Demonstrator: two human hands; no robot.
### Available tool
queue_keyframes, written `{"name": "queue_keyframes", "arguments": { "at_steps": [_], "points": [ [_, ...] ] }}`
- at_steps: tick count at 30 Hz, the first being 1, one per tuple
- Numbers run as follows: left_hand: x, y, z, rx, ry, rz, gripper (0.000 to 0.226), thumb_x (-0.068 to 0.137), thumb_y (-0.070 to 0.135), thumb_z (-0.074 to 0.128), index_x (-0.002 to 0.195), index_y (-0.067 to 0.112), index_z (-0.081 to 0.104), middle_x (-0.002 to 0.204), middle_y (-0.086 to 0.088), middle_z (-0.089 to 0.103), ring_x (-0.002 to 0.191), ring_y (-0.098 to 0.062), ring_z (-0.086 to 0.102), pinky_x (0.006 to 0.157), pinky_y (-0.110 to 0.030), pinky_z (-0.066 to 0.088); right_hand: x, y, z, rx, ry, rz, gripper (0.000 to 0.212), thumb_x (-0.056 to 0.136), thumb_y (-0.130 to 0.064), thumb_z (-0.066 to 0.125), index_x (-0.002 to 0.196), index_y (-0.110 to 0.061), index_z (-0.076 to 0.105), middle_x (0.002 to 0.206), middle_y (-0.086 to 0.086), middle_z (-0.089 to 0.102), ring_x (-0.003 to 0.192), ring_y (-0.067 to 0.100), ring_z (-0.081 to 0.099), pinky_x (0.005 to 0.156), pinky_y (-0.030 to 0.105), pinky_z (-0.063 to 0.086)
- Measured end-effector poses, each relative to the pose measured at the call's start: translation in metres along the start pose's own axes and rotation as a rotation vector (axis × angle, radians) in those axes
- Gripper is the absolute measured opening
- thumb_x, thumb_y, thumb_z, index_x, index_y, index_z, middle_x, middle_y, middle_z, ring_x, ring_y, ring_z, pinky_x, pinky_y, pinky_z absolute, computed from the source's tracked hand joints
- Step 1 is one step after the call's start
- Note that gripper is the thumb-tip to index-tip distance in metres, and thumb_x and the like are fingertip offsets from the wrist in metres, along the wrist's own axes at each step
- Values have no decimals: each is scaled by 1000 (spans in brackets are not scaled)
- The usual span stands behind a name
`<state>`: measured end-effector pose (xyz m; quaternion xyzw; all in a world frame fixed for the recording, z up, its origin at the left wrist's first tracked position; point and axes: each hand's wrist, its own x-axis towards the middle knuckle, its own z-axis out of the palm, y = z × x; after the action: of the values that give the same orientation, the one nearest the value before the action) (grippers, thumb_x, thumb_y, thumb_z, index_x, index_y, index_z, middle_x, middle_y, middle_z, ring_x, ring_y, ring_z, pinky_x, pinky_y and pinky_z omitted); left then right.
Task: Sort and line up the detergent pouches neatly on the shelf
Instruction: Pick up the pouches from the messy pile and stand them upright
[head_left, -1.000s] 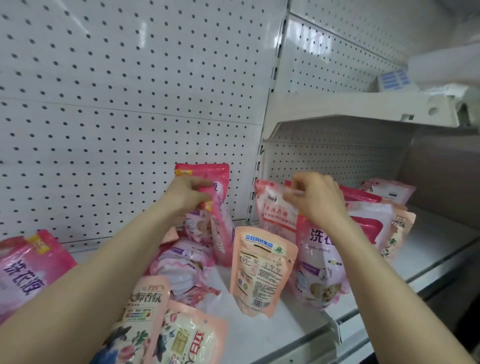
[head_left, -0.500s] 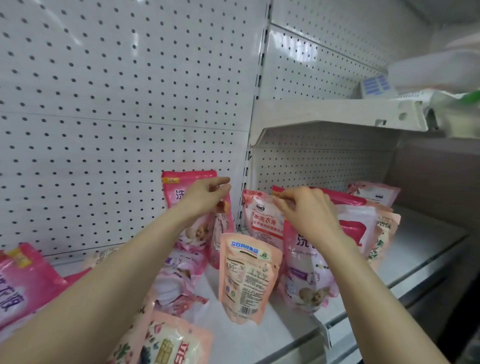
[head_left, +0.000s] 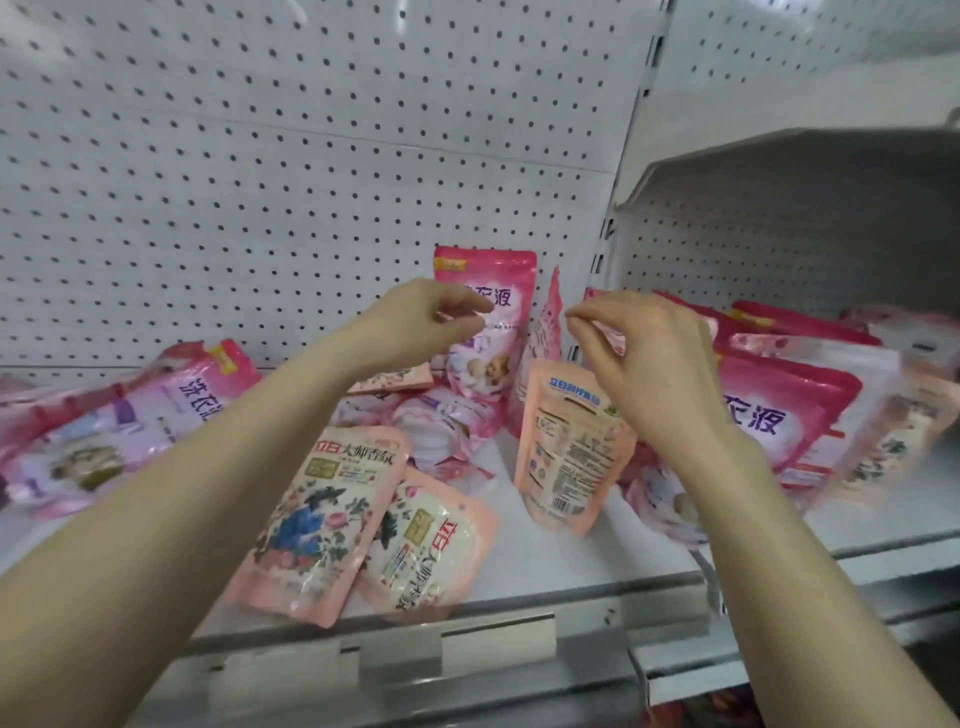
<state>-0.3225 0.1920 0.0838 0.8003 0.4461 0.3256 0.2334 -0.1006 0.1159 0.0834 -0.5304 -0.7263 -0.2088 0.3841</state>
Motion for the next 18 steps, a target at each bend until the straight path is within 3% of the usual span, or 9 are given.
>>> {"name": "queue_keyframes", "arguments": {
  "at_steps": [2,4,7,9,12,14,16,18],
  "points": [
    [-30,-9,-10,101,12,-37,30,94,36,58,124,33,63,112,12,65,98,-1,61,78,-15,46,-6,-13,12,31,-47,-73,15,94,-22,62,89,-16,76,87,0,75,82,22,67,72,36,52],
    [-62,-21,-15,185,35,-113,32,93,37,60,124,35,62,110,15,65,97,4,60,80,-17,49,-14,-27,27,76,-124,-124,18,94,-23,60,88,-16,75,85,-1,74,83,23,66,73,38,51],
    [-110,-42,-14,357,70,-247,40,92,39,61,131,32,57,125,8,63,106,-8,61,93,-30,48,-28,-48,55,181,-279,-143,19,95,-29,59,97,-22,77,93,-2,76,88,23,67,78,38,52],
    [-139,-52,-8,441,57,-320,50,90,44,60,137,30,51,135,3,57,107,-15,59,90,-31,45,-35,-61,71,253,-416,-116,21,95,-35,59,103,-26,76,96,-3,76,89,21,67,82,38,53],
    [-165,-62,6,526,94,-353,61,89,50,60,142,25,45,142,-2,50,120,-21,53,97,-34,43,-44,-78,89,306,-632,-96,29,93,-47,59,110,-26,72,98,-7,75,87,14,68,84,39,55],
    [-171,-63,16,562,140,-346,63,90,50,58,145,23,41,145,-3,46,128,-23,47,101,-37,41,-48,-83,96,281,-680,-84,40,90,-50,62,121,-27,65,107,-8,72,93,14,67,87,39,55],
    [-172,-64,25,642,139,-326,65,92,49,54,148,22,35,152,-4,39,135,-24,41,106,-39,38,-50,-83,100,309,-709,-59,46,88,-42,68,130,-29,56,114,-8,69,97,12,64,87,35,53],
    [-170,-66,27,708,107,-302,70,92,51,52,150,20,27,155,-6,33,139,-25,36,109,-42,36,-50,-84,100,400,-735,-27,47,87,-29,72,130,-33,54,110,-11,66,88,3,59,75,24,48]
  ]
}}
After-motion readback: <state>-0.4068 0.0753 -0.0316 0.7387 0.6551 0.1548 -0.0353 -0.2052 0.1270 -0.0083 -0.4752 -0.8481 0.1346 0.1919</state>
